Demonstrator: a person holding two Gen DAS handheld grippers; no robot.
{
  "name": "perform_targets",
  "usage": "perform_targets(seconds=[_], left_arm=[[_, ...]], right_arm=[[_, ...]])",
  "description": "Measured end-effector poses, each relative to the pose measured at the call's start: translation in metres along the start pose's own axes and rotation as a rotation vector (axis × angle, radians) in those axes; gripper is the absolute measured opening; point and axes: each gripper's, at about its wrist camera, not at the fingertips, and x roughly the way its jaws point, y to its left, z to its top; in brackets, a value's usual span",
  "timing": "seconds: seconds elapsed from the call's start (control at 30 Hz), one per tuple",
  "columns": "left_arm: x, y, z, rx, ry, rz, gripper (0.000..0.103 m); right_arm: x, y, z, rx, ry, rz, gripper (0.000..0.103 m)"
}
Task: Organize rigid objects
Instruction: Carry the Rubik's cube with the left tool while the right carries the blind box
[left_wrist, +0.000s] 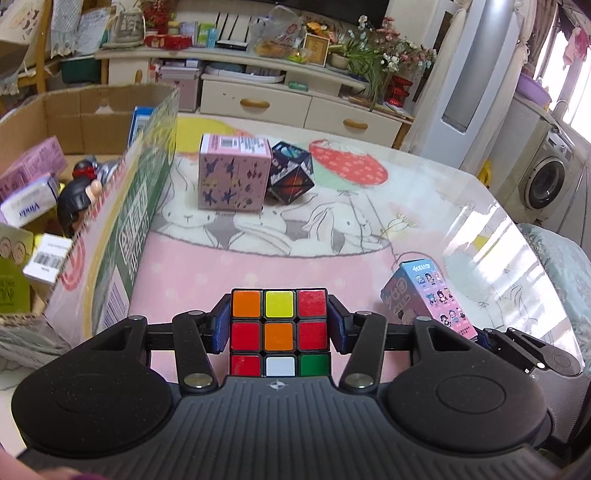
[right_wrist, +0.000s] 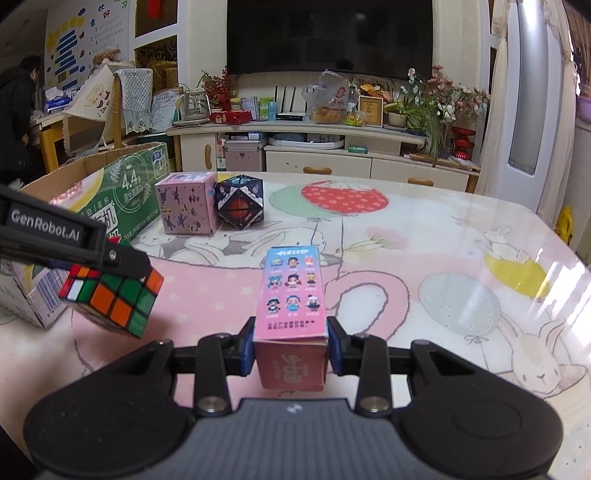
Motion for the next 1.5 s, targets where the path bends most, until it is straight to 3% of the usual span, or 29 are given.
perform_targets(seconds=[0.43, 0.7, 1.5], left_arm=[[0.005, -0.002, -0.007, 0.001, 0.05, 0.036, 0.069], [0.006, -0.013, -0.011, 0.064, 0.065, 0.08, 0.066], [-0.031, -0.026, 0.01, 0.064, -0.036, -0.03, 0.066]], right_arm=[[0.012, -0.005, -0.004, -0.01, 0.046, 0.016, 0.038], [0.016, -0.006, -0.003, -0.004, 0.046, 0.012, 0.039], [0.009, -0.005, 0.001, -0.002, 0.021, 0.006, 0.036]])
